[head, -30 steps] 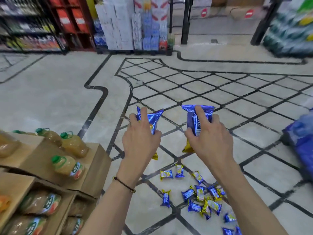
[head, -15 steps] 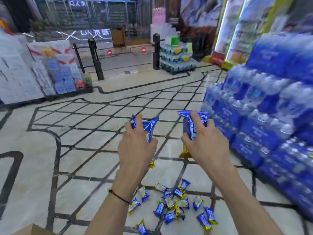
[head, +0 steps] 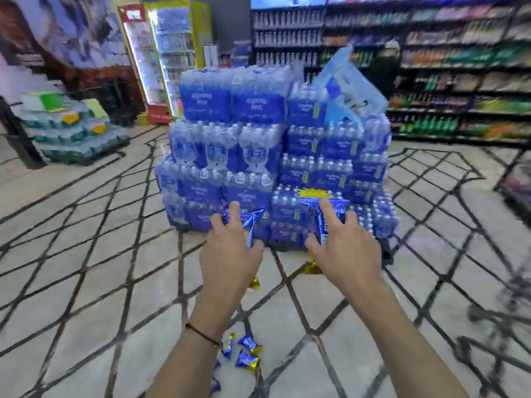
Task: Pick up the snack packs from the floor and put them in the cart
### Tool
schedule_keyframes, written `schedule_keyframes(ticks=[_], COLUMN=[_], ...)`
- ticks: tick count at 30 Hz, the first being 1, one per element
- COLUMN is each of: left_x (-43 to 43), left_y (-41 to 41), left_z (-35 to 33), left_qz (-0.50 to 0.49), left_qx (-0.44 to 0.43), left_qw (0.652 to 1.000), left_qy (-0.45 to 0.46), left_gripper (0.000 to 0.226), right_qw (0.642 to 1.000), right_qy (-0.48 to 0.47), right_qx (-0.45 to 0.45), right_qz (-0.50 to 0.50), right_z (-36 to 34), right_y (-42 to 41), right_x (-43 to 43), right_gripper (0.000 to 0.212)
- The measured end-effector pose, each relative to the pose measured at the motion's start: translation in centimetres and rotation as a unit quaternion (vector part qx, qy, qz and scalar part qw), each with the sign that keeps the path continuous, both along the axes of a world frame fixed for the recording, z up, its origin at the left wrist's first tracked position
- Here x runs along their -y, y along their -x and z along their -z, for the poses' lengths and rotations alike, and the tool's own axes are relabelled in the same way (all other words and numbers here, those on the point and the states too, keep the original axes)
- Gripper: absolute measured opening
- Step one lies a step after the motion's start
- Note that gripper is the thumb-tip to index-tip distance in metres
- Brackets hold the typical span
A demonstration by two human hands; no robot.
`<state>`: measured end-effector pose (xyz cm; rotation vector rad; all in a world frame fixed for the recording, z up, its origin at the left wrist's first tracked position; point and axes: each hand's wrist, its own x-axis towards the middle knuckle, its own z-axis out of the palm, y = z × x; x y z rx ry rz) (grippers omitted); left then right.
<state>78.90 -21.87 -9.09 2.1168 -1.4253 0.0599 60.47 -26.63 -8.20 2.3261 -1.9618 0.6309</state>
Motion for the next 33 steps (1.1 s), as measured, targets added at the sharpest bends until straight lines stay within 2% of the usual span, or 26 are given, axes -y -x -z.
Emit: schedule_keyframes(ticks=[9,16,26,33], left_x=[10.9,15.9,26.4,36.5], left_y=[26.5,45.0,62.0,73.0], left_z=[0.8,2.1,5.6,6.7], left_qz=[0.22,0.329,0.428,0.501], left_qx=[0.011,0.021,0.009,-0.003], left_qw=[0.975,0.944,0.901,0.862], left_qy=[-0.022,-0.036,-0.067,-0.075], left_gripper=[0.072,0.075,0.075,0.076], right_qw=[0.979,0.948,0.899,0.87], right_qy=[0.0,-0.007,-0.055,-0.089], right_qx=[-0.003,0.015,0.033,0.005], right_qz=[0.204,0.318,0.433,0.485], right_z=[0.8,1.7,6.3,7.0], right_y=[26.2,43.4,59.0,67.5], right_x=[2.7,3.7,10.9,19.6], right_gripper=[0.072,0.072,0.074,0.072])
